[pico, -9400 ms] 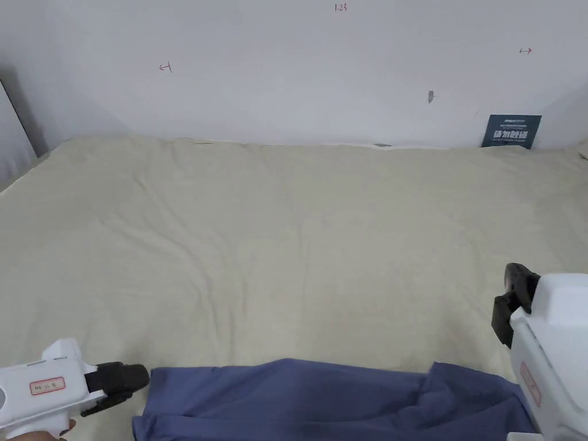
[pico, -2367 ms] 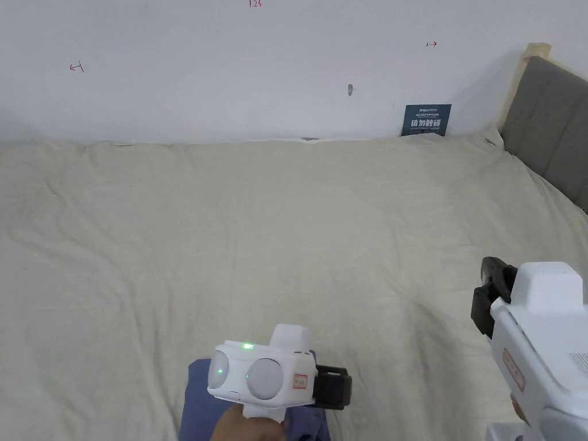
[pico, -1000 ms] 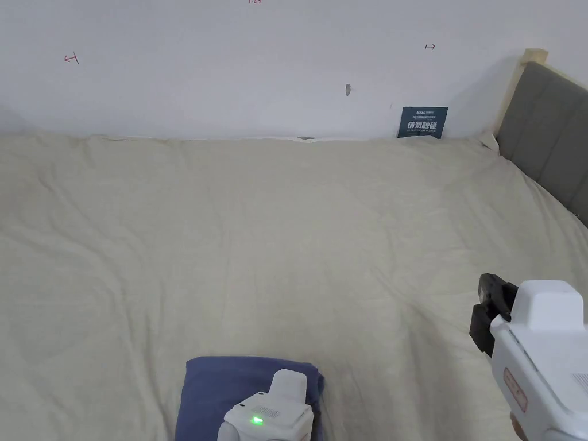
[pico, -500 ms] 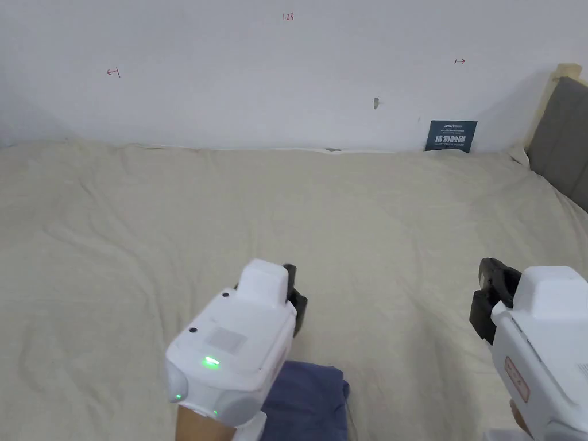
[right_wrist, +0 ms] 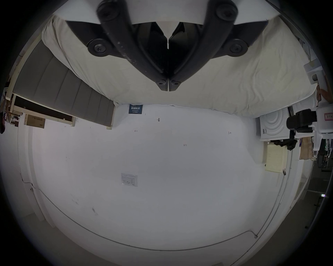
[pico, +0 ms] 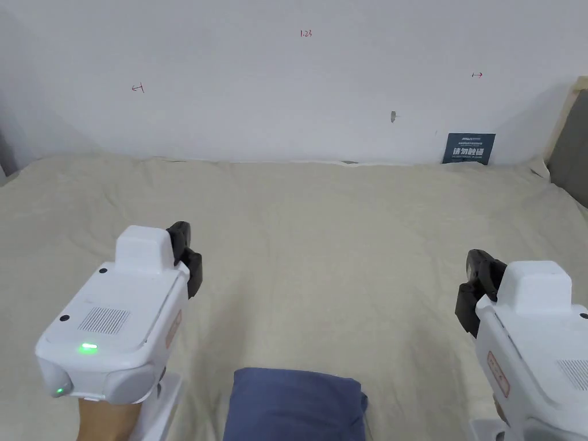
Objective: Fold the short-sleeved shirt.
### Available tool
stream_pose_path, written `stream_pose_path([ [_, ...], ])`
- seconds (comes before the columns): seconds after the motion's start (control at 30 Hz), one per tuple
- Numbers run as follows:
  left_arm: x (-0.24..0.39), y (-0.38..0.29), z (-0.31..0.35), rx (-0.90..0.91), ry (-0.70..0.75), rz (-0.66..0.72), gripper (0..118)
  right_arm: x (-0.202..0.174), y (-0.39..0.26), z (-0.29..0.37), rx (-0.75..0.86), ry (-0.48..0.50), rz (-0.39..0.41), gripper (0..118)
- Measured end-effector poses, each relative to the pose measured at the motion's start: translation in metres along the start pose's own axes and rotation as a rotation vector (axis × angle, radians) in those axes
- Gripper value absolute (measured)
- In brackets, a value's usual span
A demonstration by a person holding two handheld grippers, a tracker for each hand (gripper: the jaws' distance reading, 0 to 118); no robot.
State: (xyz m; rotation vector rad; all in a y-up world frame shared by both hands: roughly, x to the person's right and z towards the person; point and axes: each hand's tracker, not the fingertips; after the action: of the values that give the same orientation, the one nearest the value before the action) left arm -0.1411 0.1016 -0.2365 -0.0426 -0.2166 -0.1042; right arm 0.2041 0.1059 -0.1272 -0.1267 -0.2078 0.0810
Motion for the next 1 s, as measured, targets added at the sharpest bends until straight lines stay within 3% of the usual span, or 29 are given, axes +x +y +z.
stream_pose_path([
  [0.73, -0.018, -0.019, 0.007, -0.053, 0.050, 0.090, 0, -0.008, 0.002, -0.006, 0.014, 0.016, 0.002, 1],
  [1.0, -0.024, -0.020, 0.011, -0.066, 0.048, 0.100, 0, -0.037, -0.037, -0.033, -0.096, 0.084, -0.014, 1],
])
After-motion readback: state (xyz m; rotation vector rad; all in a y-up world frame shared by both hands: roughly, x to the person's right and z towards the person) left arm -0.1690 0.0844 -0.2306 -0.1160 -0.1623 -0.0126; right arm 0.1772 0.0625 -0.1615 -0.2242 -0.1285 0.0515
